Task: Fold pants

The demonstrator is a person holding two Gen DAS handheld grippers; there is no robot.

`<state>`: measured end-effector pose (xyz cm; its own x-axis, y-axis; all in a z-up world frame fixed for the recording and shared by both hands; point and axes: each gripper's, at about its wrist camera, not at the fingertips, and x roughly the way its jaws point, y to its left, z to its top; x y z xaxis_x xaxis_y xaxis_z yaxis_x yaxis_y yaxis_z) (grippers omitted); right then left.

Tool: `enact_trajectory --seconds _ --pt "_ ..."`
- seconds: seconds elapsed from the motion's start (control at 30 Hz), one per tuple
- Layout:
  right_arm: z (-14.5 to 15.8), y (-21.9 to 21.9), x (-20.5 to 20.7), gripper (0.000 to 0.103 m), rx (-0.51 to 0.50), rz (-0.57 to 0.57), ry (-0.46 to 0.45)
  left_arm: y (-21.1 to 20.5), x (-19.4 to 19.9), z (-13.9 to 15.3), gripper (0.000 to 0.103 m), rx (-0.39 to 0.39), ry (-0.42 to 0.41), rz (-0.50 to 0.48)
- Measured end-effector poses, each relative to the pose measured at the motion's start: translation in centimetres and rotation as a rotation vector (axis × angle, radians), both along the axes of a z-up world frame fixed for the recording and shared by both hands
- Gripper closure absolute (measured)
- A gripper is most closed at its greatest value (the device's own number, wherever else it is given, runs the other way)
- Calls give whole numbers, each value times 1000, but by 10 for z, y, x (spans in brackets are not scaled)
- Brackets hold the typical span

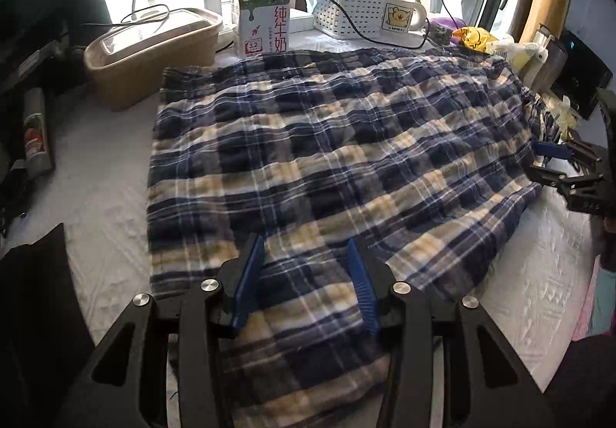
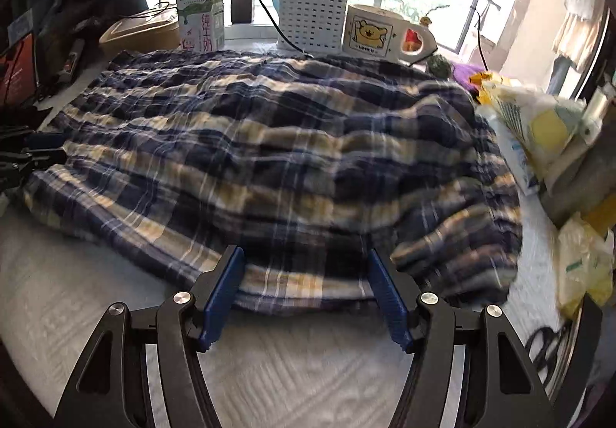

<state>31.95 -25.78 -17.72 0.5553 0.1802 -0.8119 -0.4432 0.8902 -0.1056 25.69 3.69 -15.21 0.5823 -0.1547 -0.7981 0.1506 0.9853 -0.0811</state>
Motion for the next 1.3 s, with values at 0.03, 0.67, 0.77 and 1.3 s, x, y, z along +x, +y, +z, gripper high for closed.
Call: enact_trajectory --seconds 0.03,0.67,0.77,1.3 --pt "2 -1 1 35 -1 -1 19 2 -2 1 58 5 4 4" --pt "5 69 143 36 -102 -18 -1 39 78 5 58 -25 9 105" --pt "5 68 149 36 -87 -41 -9 47 81 6 58 -51 10 116" --pt "24 27 66 32 7 -98 -72 -19 10 28 57 -120 -33 9"
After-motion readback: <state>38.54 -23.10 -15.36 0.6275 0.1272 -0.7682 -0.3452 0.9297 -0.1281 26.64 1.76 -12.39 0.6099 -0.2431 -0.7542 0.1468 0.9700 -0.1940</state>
